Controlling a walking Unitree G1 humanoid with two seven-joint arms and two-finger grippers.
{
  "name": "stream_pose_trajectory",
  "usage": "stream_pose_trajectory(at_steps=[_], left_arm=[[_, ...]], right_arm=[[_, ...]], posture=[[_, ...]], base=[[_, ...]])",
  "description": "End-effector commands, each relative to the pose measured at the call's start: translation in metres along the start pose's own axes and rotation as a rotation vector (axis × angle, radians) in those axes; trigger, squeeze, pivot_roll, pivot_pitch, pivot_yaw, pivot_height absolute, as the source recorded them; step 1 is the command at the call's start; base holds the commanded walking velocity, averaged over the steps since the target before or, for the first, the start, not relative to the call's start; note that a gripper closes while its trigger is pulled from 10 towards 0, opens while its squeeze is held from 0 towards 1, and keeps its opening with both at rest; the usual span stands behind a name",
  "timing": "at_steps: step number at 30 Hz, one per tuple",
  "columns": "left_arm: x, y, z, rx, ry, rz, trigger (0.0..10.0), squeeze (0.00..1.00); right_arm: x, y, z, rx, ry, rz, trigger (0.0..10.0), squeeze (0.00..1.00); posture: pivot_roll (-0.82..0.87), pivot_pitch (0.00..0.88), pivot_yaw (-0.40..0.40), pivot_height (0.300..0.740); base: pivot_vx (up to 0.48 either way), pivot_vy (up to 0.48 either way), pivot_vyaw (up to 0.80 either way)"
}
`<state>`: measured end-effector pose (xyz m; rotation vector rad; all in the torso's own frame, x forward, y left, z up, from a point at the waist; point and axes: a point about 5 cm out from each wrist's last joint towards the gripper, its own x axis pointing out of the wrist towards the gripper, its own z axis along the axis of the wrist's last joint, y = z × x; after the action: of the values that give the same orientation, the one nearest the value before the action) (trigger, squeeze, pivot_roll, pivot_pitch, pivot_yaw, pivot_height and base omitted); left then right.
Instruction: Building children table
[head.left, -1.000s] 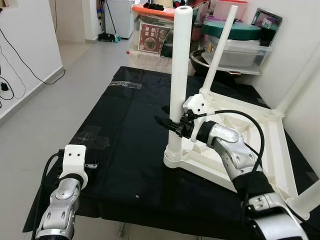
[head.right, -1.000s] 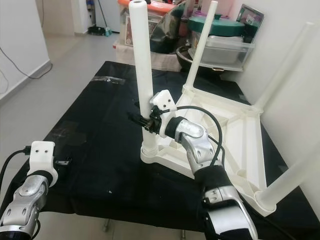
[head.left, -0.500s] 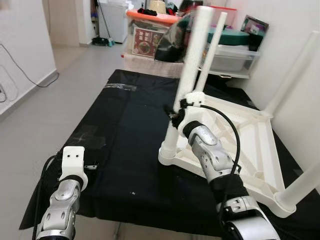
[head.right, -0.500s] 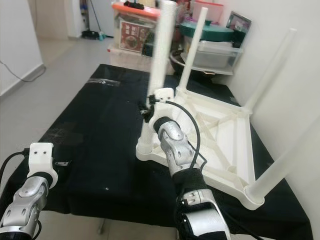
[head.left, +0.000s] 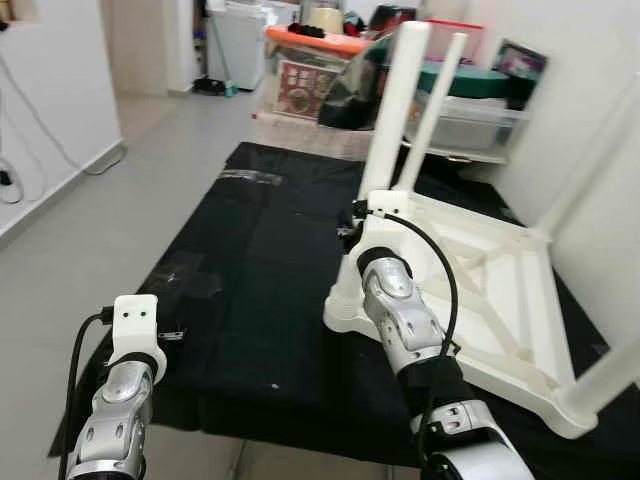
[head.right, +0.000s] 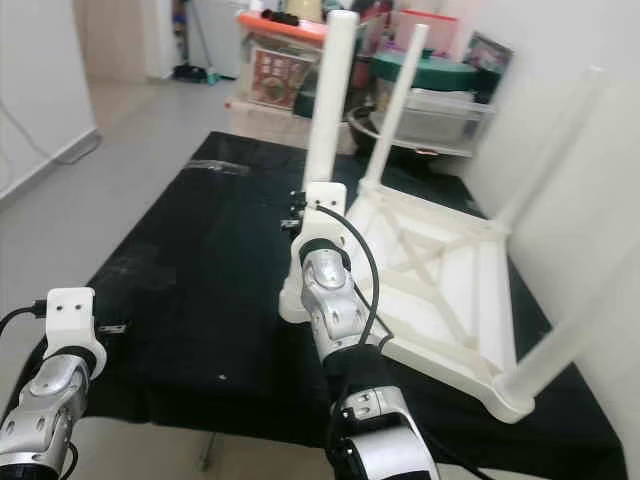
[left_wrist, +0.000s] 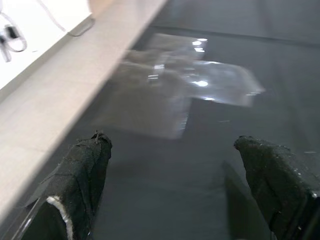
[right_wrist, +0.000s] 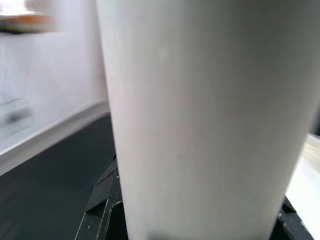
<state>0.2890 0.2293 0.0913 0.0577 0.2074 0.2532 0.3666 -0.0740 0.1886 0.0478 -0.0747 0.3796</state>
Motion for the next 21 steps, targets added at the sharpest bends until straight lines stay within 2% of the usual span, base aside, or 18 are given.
stream_pose_trajectory(at_steps=[1, 6, 10, 12, 13, 15, 16, 17, 19, 20, 21], left_arm=[[0.001, -0.004, -0.002, -0.002, 0.015, -0.008, 10.0, 0.0], [0.002, -0.005, -0.001, -0.009, 0.015, -0.01, 10.0, 0.0], [0.002, -0.005, -0.002, -0.011, 0.015, -0.011, 10.0, 0.0], [0.002, -0.006, -0.002, -0.013, 0.017, -0.013, 10.0, 0.0], [0.002, -0.006, -0.002, -0.013, 0.017, -0.013, 10.0, 0.0], [0.001, -0.006, -0.002, -0.016, 0.018, -0.013, 10.0, 0.0], [0.001, -0.006, -0.002, -0.016, 0.018, -0.013, 10.0, 0.0], [0.001, -0.005, -0.003, -0.018, 0.019, -0.013, 10.0, 0.0], [0.001, -0.005, -0.003, -0.019, 0.019, -0.013, 10.0, 0.0], [0.0, -0.005, -0.004, -0.024, 0.023, -0.013, 10.0, 0.0], [0.0, -0.005, -0.004, -0.024, 0.023, -0.013, 10.0, 0.0]], right_arm=[[-0.01, 0.012, -0.018, 0.017, 0.052, 0.252, 0.0, 0.0], [-0.023, 0.011, -0.007, -0.105, 0.018, 0.563, 0.0, 0.0], [-0.026, 0.013, -0.004, -0.149, 0.027, 0.662, 0.0, 0.0], [-0.028, 0.016, -0.004, -0.19, 0.05, 0.782, 0.0, 0.0], [-0.028, 0.016, -0.004, -0.19, 0.05, 0.782, 0.0, 0.0], [-0.032, 0.021, -0.005, -0.224, 0.07, 0.885, 0.0, 0.0], [-0.032, 0.021, -0.005, -0.224, 0.07, 0.885, 0.0, 0.0], [-0.033, 0.025, -0.005, -0.23, 0.077, 0.936, 0.0, 0.0], [-0.035, 0.029, -0.006, -0.227, 0.087, 0.979, 0.0, 0.0], [-0.038, 0.037, -0.007, -0.209, 0.105, 1.075, 0.0, 0.0], [-0.038, 0.037, -0.007, -0.209, 0.105, 1.075, 0.0, 0.0]], posture=[[0.09, 0.0, -0.141, 0.74], [0.09, 0.0, -0.144, 0.74], [0.1, 0.0, -0.148, 0.74], [0.11, 0.0, -0.153, 0.74], [0.11, 0.0, -0.153, 0.74], [0.11, 0.0, -0.157, 0.74], [0.11, 0.0, -0.157, 0.74], [0.11, 0.0, -0.158, 0.74], [0.12, 0.0, -0.163, 0.74], [0.13, 0.0, -0.168, 0.74], [0.13, 0.0, -0.168, 0.74]], base=[[0.0, 0.0, 0.0], [0.0, 0.0, 0.0], [0.0, 0.0, 0.0], [0.0, 0.0, 0.0], [0.0, 0.0, 0.0], [0.0, 0.0, 0.0], [0.0, 0.0, 0.0], [0.0, 0.0, 0.0], [0.0, 0.0, 0.0], [0.0, 0.0, 0.0], [0.0, 0.0, 0.0]])
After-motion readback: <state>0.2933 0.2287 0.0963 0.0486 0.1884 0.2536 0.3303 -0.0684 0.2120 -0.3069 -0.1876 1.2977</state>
